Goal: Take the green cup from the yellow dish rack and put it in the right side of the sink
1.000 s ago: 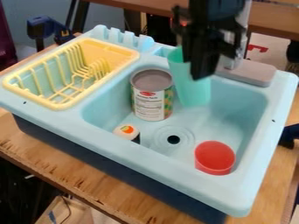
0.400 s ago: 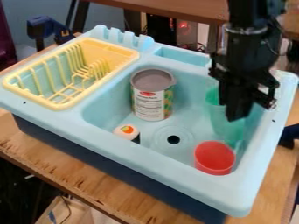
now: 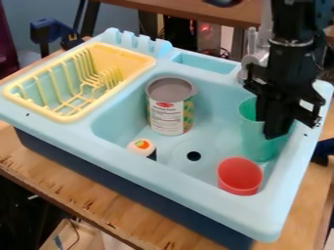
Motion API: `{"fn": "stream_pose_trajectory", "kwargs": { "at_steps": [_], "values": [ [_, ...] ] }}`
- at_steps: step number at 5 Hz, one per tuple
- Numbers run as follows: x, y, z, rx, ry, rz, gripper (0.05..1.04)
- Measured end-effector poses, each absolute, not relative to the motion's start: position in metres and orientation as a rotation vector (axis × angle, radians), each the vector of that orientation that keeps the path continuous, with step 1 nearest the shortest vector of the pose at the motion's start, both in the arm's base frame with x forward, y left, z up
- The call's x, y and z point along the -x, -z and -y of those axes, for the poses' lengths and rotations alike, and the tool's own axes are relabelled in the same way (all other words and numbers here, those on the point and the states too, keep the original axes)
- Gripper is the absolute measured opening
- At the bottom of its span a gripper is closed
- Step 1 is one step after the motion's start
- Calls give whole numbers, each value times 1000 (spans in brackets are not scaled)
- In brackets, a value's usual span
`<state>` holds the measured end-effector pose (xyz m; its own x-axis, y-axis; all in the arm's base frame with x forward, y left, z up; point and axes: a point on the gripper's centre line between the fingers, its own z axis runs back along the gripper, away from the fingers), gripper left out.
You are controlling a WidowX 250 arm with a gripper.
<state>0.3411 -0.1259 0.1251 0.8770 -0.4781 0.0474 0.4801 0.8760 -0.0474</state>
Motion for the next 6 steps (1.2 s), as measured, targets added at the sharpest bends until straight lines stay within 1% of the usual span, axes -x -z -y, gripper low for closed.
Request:
{"fn": "stream_pose_trajectory", "kwargs": {
  "at_steps": [1,2,3,4,6],
  "values": [
    [-340,-120,127,64,513,14,298],
    [-337,-116,120,96,487,-1,571],
    [-332,-145,117,109,457,70,867],
    [-320,-166,113,111,437,114,1012],
    [-278,-204,70,-17,220,127,1005]
  ]
}}
